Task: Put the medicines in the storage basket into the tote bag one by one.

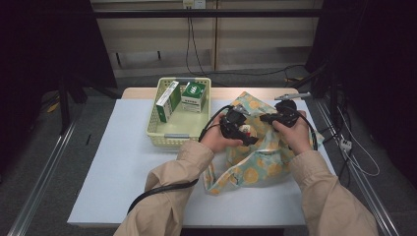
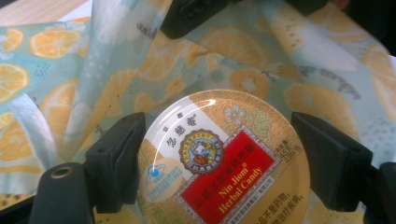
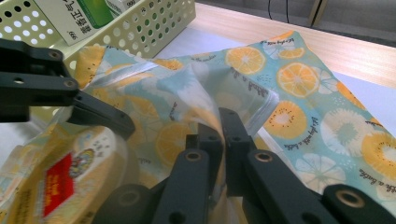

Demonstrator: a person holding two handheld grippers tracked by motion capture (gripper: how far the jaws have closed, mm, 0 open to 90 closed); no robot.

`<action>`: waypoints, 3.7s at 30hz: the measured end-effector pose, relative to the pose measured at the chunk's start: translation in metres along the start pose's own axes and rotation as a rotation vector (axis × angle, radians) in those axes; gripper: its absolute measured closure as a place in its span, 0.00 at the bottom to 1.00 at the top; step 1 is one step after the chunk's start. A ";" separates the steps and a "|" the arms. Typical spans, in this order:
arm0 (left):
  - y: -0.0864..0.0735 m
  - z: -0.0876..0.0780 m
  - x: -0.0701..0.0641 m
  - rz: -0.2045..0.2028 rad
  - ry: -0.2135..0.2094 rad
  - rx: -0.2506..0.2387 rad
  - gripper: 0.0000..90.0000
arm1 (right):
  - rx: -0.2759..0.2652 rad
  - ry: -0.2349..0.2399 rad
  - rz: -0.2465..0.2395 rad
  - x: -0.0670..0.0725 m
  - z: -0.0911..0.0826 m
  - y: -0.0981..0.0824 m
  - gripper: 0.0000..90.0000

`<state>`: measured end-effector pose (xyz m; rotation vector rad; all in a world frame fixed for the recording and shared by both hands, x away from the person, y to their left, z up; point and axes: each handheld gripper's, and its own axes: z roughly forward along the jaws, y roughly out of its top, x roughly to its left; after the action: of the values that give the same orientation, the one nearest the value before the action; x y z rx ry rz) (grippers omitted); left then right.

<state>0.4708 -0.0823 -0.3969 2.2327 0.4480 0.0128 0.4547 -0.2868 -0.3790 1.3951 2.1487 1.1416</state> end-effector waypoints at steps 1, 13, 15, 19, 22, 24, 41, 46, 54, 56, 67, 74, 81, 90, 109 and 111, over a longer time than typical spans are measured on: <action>0.000 0.001 0.000 0.002 0.005 0.005 0.23 | 0.001 -0.001 -0.001 0.000 0.000 0.000 0.99; -0.003 0.013 0.007 -0.021 0.035 0.003 0.23 | 0.003 0.006 -0.005 0.000 0.000 -0.001 0.99; -0.003 0.014 0.008 -0.025 0.040 0.014 0.23 | 0.001 0.008 -0.004 0.000 0.000 -0.001 0.99; -0.005 0.018 0.010 -0.028 0.049 0.010 0.23 | 0.005 0.009 -0.004 0.000 0.000 -0.001 0.99; -0.006 0.021 0.011 -0.038 0.060 0.019 0.23 | 0.003 0.009 -0.002 -0.001 0.000 -0.001 0.99; -0.006 0.022 0.012 -0.037 0.058 0.024 0.23 | 0.002 0.009 0.000 -0.001 0.000 -0.001 0.99; 0.000 0.038 0.028 -0.090 0.063 -0.055 0.14 | 0.000 0.006 0.020 -0.005 -0.002 -0.001 0.99; 0.000 0.019 0.025 -0.070 0.059 -0.040 0.14 | 0.011 0.005 0.012 -0.002 -0.002 -0.001 0.99; -0.002 -0.029 0.027 -0.070 0.080 -0.069 0.13 | 0.018 0.008 -0.004 0.006 -0.003 0.001 0.99; -0.001 -0.042 0.028 -0.063 0.089 -0.076 0.12 | 0.013 0.006 -0.003 0.007 -0.005 0.002 0.99; -0.017 -0.099 0.059 -0.093 0.205 -0.080 0.12 | 0.002 -0.005 -0.007 0.008 -0.014 0.007 0.99; -0.030 -0.118 0.092 -0.162 0.285 -0.101 0.12 | 0.003 -0.003 -0.008 0.008 -0.013 0.007 0.99; -0.035 -0.120 0.116 -0.199 0.349 -0.089 0.11 | 0.005 -0.002 -0.008 0.008 -0.013 0.008 0.99; -0.037 -0.114 0.131 -0.205 0.405 -0.065 0.11 | 0.000 0.002 0.000 0.007 -0.013 0.007 0.99; -0.047 -0.091 0.161 -0.299 0.500 -0.051 0.09 | 0.004 0.018 -0.003 0.006 -0.012 0.007 0.99; -0.047 -0.089 0.164 -0.300 0.503 -0.044 0.09 | 0.004 0.019 -0.001 0.005 -0.012 0.007 0.99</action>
<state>0.5949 0.0646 -0.3974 2.0854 1.0387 0.4289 0.4490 -0.2867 -0.3657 1.3909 2.1658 1.1548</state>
